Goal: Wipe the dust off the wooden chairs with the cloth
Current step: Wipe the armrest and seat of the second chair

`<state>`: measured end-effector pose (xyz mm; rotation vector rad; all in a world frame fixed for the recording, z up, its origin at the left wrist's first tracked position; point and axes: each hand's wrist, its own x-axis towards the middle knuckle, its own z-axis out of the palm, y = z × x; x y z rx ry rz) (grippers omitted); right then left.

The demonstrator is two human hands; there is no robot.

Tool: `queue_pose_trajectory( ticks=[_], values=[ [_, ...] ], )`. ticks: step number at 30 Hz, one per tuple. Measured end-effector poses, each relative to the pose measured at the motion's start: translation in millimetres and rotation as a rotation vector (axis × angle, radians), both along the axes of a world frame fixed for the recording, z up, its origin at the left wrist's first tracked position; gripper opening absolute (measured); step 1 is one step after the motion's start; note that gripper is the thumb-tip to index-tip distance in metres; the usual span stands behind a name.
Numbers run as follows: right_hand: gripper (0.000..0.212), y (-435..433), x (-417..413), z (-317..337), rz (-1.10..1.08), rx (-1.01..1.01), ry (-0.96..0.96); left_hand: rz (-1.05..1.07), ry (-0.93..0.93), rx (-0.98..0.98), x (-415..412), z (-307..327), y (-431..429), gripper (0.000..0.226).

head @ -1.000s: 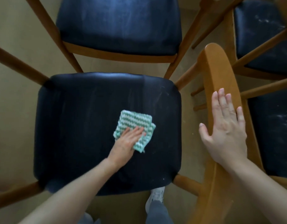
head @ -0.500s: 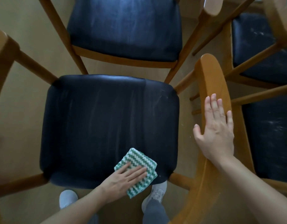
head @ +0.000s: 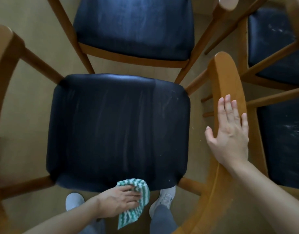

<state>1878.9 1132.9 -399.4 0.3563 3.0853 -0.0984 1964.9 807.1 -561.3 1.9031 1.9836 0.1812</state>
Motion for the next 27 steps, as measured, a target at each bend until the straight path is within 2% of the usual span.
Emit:
queue_pose_trajectory(
  ticks=[2, 4, 7, 9, 12, 14, 16, 18, 21, 24, 27],
  values=[
    [0.074, 0, 1, 0, 0.005, 0.006, 0.007, 0.183, -0.204, 0.137, -14, 14, 12, 0.038],
    [0.073, 0, 1, -1, 0.004, 0.014, 0.011, 0.49, -0.489, 0.323, -45, 31, 35, 0.041],
    [0.072, 1, 1, -2, 0.003, 0.028, 0.01, 0.879, -0.673, 0.488, -133, 54, 75, 0.048],
    [0.072, 1, 2, -4, 0.005, 0.033, 0.015, 1.029, -0.581, 0.471, -206, 66, 99, 0.053],
    [0.071, 1, 1, -6, 0.004, 0.035, 0.027, 1.166, -0.289, 0.36, -296, 67, 132, 0.055],
    [0.071, 1, 1, -7, 0.002, 0.022, 0.036, 1.175, -0.196, 0.177, -328, 49, 151, 0.057],
    [0.07, 2, 1, -8, 0.006, 0.024, 0.044, 1.067, -0.184, -0.06, -333, 25, 167, 0.052],
    [0.071, 3, 0, -8, 0.003, 0.024, 0.046, 1.002, -0.116, -0.137, -325, 7, 176, 0.052],
    [0.072, 2, 0, -7, 0.007, 0.025, 0.033, 0.958, -0.052, -0.017, -301, 1, 173, 0.054],
    [0.073, 1, 1, -5, 0.009, 0.016, 0.022, 0.785, -0.131, 0.14, -248, 1, 161, 0.049],
    [0.073, 1, 0, -4, 0.0, 0.025, 0.016, 0.651, -0.181, 0.172, -174, -7, 146, 0.049]
  ],
)
